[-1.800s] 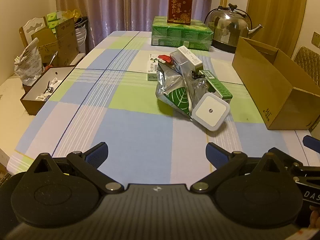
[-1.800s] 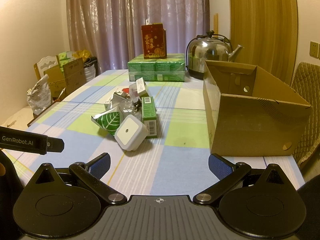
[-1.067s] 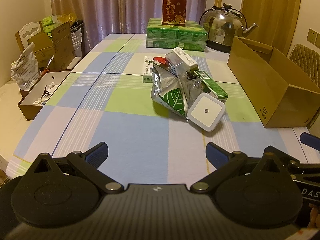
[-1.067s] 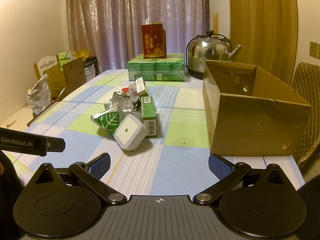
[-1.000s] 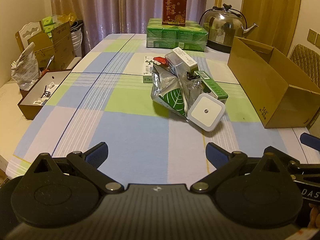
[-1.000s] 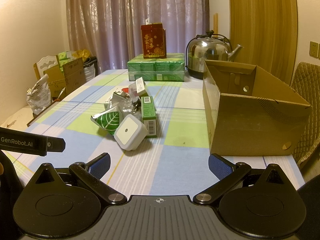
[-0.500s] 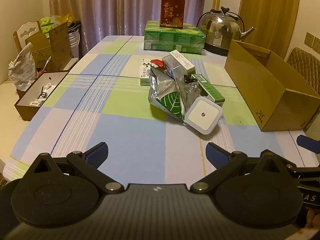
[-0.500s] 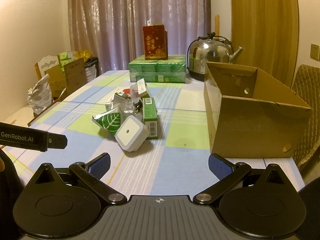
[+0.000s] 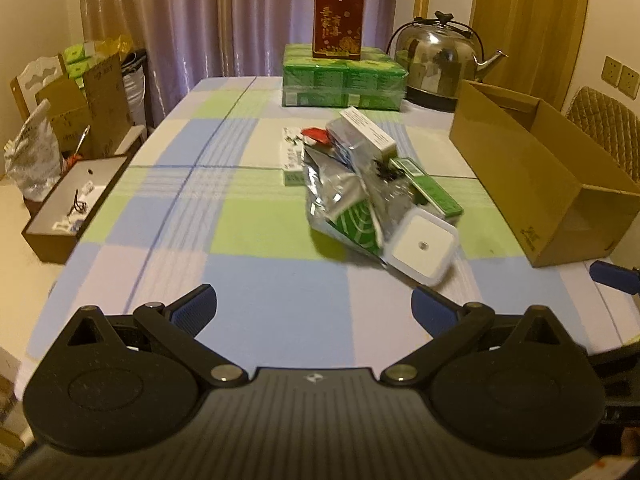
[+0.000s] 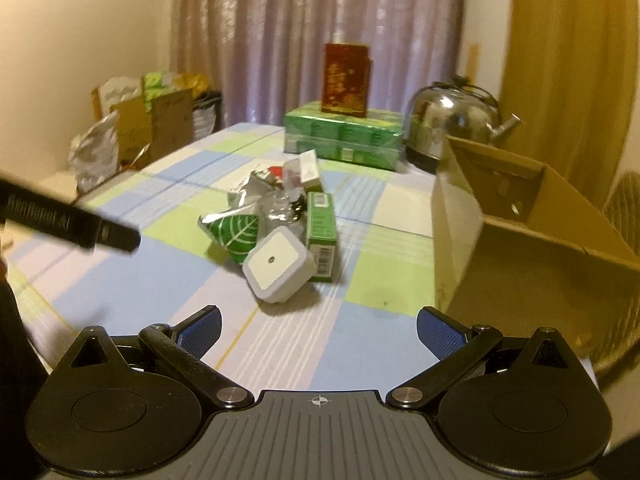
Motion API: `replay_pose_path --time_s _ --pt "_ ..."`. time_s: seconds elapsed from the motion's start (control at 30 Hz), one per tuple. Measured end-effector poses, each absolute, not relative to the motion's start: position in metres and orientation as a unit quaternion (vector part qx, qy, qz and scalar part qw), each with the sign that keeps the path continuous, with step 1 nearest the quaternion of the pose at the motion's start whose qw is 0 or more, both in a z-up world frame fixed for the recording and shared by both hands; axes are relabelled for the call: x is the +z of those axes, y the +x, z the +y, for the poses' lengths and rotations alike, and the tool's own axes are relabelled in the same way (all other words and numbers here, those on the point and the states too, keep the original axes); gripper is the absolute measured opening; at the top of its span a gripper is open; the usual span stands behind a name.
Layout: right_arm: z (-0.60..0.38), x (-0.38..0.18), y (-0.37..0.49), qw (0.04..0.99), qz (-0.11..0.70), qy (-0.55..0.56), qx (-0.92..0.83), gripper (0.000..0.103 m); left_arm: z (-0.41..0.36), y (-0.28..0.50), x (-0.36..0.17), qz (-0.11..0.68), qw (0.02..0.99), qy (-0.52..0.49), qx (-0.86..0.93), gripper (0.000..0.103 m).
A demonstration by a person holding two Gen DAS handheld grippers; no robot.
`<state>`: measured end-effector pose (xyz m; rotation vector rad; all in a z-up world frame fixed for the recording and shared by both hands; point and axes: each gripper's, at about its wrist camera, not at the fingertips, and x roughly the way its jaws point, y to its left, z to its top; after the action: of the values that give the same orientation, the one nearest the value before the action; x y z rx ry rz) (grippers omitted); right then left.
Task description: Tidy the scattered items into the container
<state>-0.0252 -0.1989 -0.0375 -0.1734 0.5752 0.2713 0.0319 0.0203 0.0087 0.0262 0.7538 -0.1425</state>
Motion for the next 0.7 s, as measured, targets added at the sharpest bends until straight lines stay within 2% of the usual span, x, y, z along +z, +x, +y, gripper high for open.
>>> replay_pose_path --time_s 0.37,0.7 --pt "-0.166 -0.060 0.020 0.918 0.257 -0.237 0.189 0.101 0.041 0.087 0.004 0.365 0.925 0.038 -0.095 0.102" --pt "-0.149 -0.086 0.057 0.880 0.234 -0.339 0.237 0.098 0.027 0.147 -0.009 0.367 0.919 0.044 -0.133 0.102"
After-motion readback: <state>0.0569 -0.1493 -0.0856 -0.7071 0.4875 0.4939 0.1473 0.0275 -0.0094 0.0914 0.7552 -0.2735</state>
